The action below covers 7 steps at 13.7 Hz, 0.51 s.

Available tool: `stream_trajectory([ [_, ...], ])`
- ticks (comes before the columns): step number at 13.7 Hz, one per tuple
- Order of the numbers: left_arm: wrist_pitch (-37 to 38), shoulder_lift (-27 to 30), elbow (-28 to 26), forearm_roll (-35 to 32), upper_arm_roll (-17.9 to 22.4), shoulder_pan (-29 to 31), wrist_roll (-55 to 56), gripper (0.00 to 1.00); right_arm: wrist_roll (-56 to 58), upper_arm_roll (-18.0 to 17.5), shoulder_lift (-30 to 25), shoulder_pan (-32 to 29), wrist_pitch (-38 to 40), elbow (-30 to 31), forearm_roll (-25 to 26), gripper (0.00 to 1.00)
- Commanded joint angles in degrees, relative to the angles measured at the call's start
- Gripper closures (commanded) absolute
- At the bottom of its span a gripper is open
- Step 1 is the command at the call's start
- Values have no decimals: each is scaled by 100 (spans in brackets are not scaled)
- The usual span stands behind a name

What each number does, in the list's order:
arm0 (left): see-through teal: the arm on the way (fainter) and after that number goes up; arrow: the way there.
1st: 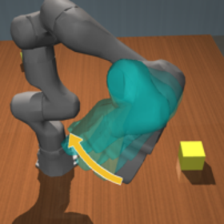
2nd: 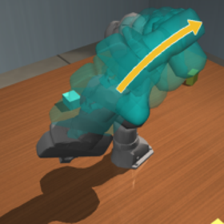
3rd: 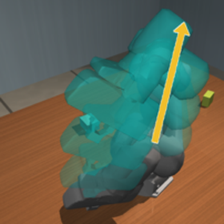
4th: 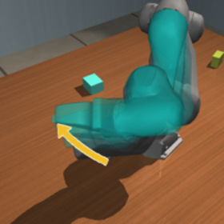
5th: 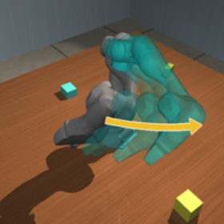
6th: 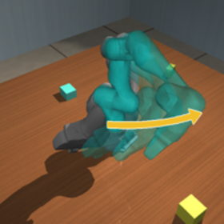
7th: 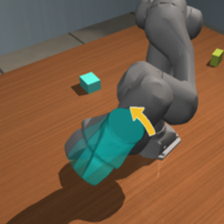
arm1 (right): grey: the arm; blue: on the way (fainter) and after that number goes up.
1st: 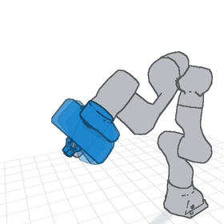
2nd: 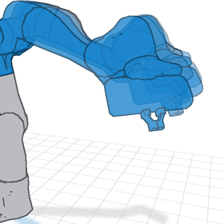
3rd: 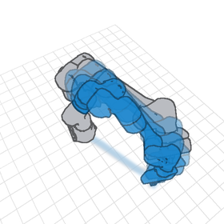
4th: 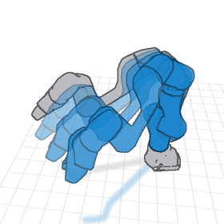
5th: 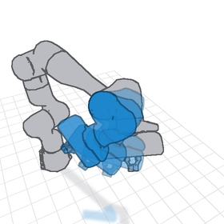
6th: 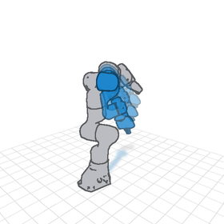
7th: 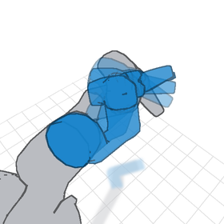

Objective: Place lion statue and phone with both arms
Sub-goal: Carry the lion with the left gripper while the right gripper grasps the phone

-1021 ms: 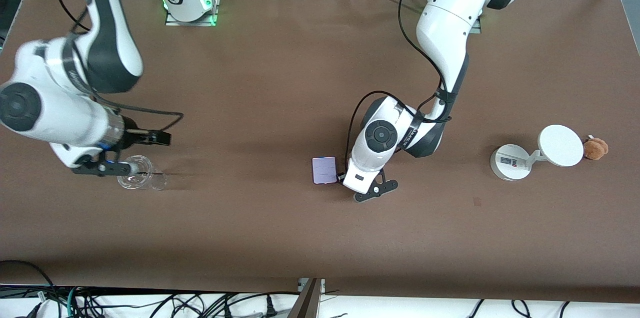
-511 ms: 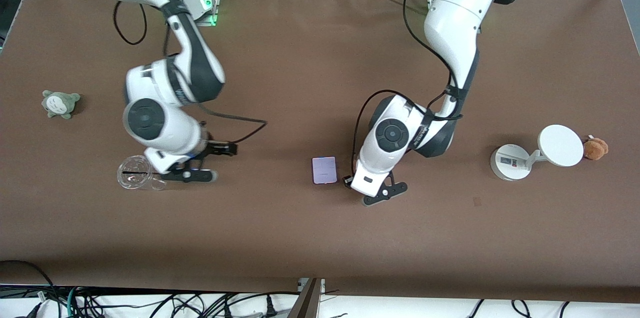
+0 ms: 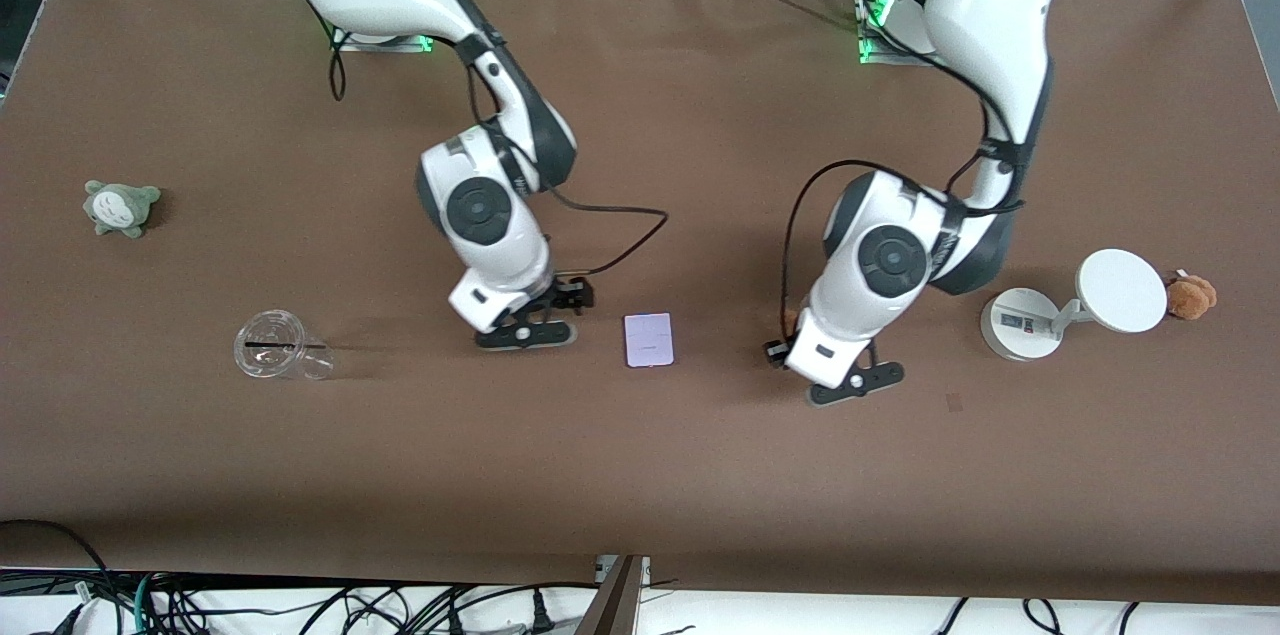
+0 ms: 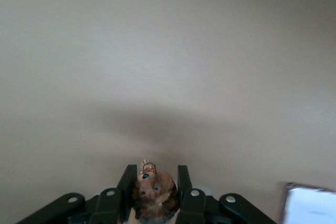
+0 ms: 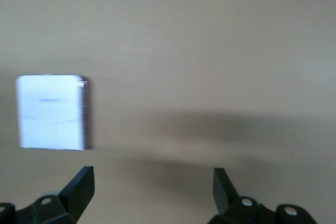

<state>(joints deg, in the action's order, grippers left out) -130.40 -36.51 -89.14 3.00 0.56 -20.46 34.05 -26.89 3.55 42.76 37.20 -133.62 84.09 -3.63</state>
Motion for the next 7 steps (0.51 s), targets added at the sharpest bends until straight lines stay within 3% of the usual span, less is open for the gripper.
stream_trajectory([
  [1, -354, 864, -1314, 34, -48, 567, -1073, 100, -212, 93, 416, 375, -697, -147, 90, 0],
  [4, -521, 961, -1632, 60, -48, 1112, -2206, 100, -395, 111, 881, 656, -937, -602, 187, 0],
  [7, -1038, 812, -1869, 52, -48, 1465, -2630, 100, -764, 128, 1260, 744, -937, -1104, 494, 0],
])
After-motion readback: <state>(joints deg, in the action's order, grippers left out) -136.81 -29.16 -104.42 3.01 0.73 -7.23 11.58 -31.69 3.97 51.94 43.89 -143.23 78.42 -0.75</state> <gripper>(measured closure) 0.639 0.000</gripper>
